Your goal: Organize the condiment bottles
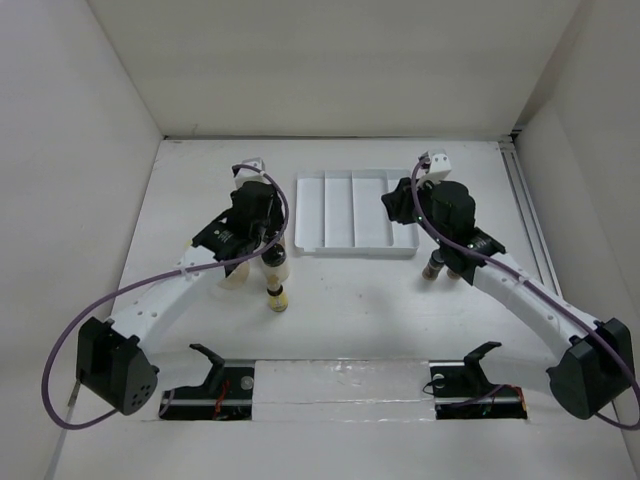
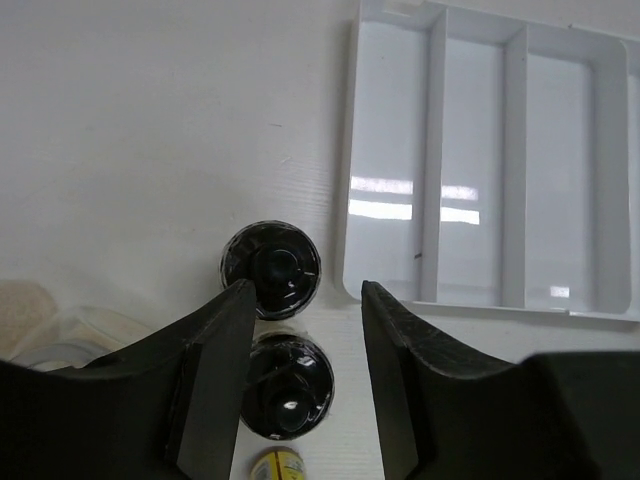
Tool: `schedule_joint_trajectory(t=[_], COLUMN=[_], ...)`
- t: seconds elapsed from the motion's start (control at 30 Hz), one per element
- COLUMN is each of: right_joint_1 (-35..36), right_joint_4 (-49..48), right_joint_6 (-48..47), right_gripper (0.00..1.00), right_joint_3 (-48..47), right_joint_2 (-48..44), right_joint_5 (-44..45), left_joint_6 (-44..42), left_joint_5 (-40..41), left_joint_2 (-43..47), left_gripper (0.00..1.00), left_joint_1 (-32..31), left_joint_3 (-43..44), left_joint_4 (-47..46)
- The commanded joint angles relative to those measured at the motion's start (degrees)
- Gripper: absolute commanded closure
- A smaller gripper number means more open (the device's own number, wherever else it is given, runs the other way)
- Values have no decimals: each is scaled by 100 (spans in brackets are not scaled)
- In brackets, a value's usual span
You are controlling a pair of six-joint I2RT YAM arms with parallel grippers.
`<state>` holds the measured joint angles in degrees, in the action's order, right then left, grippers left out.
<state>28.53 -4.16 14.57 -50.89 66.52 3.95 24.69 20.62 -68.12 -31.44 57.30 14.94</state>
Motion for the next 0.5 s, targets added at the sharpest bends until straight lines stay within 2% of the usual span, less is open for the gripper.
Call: schedule_joint_trajectory(t=[0.0,0.47], right_joint_1=[-15,-15], right_joint_4=[-137,-137], right_joint_6=[37,37], right_gripper=[55,55], right_joint_3=[-123,-123], right_joint_2=[141,195], right_joint_5=[-253,-430], left_joint_6=[159,379], left_joint_5=[99,679], left_joint_2=[-166,-852], left_gripper=[57,63], left_joint_1=[-29,-29], left_joint_3=[9,63], left_joint_4=[-255,-290])
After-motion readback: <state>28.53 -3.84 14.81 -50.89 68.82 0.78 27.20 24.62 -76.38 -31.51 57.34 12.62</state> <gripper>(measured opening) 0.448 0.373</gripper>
